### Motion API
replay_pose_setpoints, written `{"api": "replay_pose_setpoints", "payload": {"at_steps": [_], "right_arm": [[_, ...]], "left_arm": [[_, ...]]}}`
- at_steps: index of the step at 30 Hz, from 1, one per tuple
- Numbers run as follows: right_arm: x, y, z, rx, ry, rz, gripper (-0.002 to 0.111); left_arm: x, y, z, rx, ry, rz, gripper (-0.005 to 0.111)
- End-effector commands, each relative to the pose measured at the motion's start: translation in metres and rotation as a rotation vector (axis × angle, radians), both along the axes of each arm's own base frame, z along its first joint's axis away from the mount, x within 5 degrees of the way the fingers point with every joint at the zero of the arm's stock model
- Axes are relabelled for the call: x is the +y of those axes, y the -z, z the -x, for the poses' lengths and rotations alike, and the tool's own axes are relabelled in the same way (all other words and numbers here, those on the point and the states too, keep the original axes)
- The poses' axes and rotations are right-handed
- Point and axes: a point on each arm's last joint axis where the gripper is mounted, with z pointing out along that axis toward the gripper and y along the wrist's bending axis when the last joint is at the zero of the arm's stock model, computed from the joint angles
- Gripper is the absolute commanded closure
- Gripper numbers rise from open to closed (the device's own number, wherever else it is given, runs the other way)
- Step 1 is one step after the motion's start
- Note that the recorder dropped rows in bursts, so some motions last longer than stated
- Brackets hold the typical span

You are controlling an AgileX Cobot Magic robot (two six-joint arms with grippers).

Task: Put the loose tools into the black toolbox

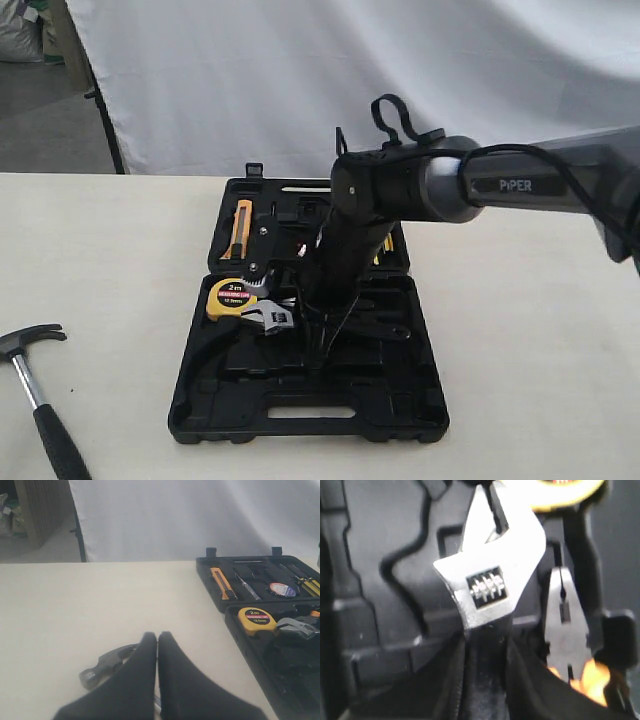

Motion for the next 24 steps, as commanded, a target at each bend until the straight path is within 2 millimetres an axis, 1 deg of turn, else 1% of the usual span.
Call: {"api": "replay_pose_setpoints", "payload": {"at_steps": [1, 6, 14, 17, 20, 24], "right_arm": [[0.010, 0.003, 0.008, -0.034, -0.030, 0.006, 0.109], [0.015, 0.004, 0.015, -0.068, -0.044, 0.057, 0.109], [0.011, 0.005, 0.019, -0.027, -0.027, 0.114, 0.109], [0.010, 0.003, 0.020, -0.021, -0.027, 0.119, 0.109], [0.009, -0.004, 0.020, -0.027, -0.027, 0.113, 0.109], [0.009, -0.005, 0.020, -0.029, -0.023, 0.110, 0.109]], "left_arm": [[0.000, 0.001, 0.000, -0.002, 0.006, 0.003, 0.106], [0.000, 0.001, 0.000, -0.002, 0.006, 0.003, 0.106], [0.000, 0.001, 0.000, -0.002, 0.006, 0.003, 0.106], [0.000, 0.001, 0.000, -0.002, 0.006, 0.003, 0.106], [0.000, 0.001, 0.000, -0.002, 0.006, 0.003, 0.106], [0.000, 0.001, 0.000, -0.002, 0.006, 0.003, 0.106]]}}
